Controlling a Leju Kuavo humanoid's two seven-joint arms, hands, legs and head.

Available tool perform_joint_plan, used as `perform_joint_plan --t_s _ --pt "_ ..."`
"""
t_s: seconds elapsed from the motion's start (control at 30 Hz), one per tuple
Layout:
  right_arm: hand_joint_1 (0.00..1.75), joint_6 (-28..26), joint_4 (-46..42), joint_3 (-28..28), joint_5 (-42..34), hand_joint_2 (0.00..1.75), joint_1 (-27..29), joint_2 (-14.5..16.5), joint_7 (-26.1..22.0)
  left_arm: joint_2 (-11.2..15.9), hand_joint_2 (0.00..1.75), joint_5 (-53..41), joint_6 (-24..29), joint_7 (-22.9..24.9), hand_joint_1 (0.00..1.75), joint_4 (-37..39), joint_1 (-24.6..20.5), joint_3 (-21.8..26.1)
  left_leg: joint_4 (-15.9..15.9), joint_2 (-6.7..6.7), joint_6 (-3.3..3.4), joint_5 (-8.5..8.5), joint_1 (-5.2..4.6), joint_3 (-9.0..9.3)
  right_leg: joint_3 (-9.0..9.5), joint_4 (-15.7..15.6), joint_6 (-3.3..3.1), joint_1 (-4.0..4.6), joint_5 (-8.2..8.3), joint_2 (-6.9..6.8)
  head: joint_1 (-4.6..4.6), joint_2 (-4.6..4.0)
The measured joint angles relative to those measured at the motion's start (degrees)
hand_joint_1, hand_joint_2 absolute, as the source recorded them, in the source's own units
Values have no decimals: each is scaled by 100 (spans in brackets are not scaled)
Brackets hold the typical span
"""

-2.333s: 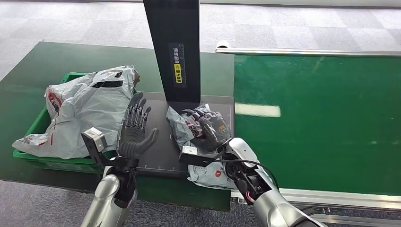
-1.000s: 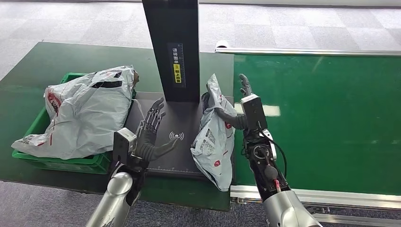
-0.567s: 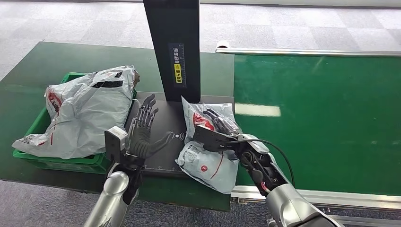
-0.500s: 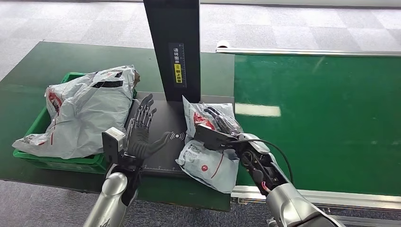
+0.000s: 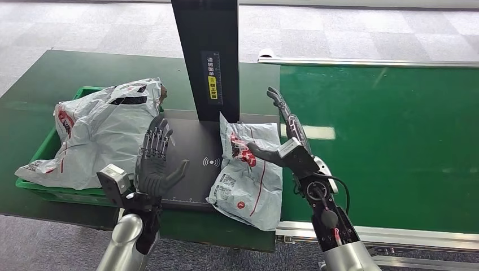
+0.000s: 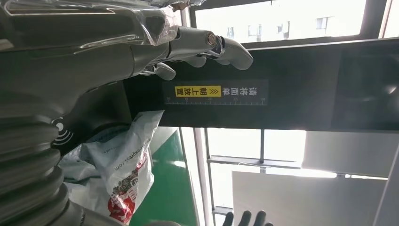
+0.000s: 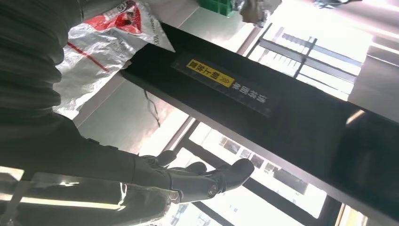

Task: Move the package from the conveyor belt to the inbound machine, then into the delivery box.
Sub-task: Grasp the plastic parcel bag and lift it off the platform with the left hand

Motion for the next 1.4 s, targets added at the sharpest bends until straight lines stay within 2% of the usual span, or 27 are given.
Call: perform_joint_plan --t_s 0.2,0.3,0.37,0.53,0.63,0.83,0.93,1.1,1.13,1.23,1.27,1.4 --pt "0 64 -293 -194 -497 175 150 12 -10 33 175 -133 55 -37 0 0 9 -41 0 1 0 0 0 0 -1 0 0 0 0 0 1 0" --pt "0 -19 -348 -417 -1534 175 225 74 421 59 175 -620 352 186 0 37 -28 -164 0 -3 0 0 0 0 -2 0 0 0 0 -1 0 0" --pt "0 -264 -313 -549 -2002 175 251 90 712 72 175 -857 421 427 0 158 -115 -289 0 -2 0 0 0 -1 -1 -1 0 -1 0 0 1 0" --pt "0 -827 -111 -635 -1791 175 248 85 674 29 175 -1270 332 810 0 747 -491 -658 2 5 0 0 -2 3 -1 -1 0 -3 3 0 1 0" --pt "0 -884 -86 -636 -1716 175 250 93 661 -65 175 -1886 513 1036 0 1201 -768 -949 2 2 0 0 -2 2 -1 -1 0 -3 3 0 1 0" --pt "0 -954 -49 -636 -1566 175 237 148 709 -298 175 -3338 796 1884 0 2363 -1460 -1639 2 2 0 0 -2 0 -1 0 0 -3 3 0 0 0" --pt "0 -956 -48 -636 -1530 175 220 169 742 -399 175 -3778 724 2117 0 2861 -1707 -1889 2 1 0 0 -2 1 -1 0 0 -3 2 0 0 0" --pt "0 -937 -47 -638 -1455 175 216 195 784 -482 175 -4348 285 2274 2 3460 -1955 -2216 2 -1 0 0 -2 0 0 0 0 -3 2 0 -1 0" --pt "0 -932 -47 -638 -1439 175 216 196 786 -496 175 -4402 220 2273 35 3545 -1988 -2256 2 -2 0 0 -2 0 1 0 0 -3 2 0 -1 0" --pt "0 -908 -47 -639 -1387 175 218 197 789 -516 175 -4476 135 2230 157 3726 -2063 -2323 1 -3 0 0 -2 1 4 0 0 -3 2 -1 0 0" --pt "0 -898 -47 -640 -1375 175 219 198 789 -517 175 -4483 137 2210 168 3764 -2076 -2328 1 -3 0 0 -2 2 4 0 0 -3 2 -1 1 0" --pt "0 -860 -50 -645 -1349 175 224 199 791 -516 175 -4518 233 2182 175 3826 -2106 -2322 1 -4 1 0 -2 7 11 0 0 -3 2 -1 0 0"
